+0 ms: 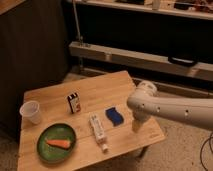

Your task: Knock the eraser over

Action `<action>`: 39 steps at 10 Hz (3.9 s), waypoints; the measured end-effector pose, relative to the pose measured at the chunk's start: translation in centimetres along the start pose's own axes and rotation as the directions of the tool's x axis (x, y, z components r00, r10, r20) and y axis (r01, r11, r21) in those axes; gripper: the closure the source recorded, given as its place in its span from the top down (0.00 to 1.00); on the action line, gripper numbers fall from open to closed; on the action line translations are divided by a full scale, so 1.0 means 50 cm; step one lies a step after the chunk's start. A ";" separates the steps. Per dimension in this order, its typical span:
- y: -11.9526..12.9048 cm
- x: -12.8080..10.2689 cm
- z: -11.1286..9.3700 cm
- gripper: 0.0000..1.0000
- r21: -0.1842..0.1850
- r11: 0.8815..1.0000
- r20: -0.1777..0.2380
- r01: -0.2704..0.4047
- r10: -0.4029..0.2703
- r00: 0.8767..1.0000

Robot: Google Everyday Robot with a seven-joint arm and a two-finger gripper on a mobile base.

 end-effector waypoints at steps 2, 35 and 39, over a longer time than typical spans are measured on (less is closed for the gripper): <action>-0.077 -0.053 0.004 0.80 0.036 0.999 0.002 0.004 -0.004 1.000; 0.269 -0.598 -0.195 0.00 -0.471 0.721 0.682 0.509 -0.069 0.728; 0.302 -0.627 -0.190 0.00 -0.473 0.685 0.716 0.554 -0.068 0.695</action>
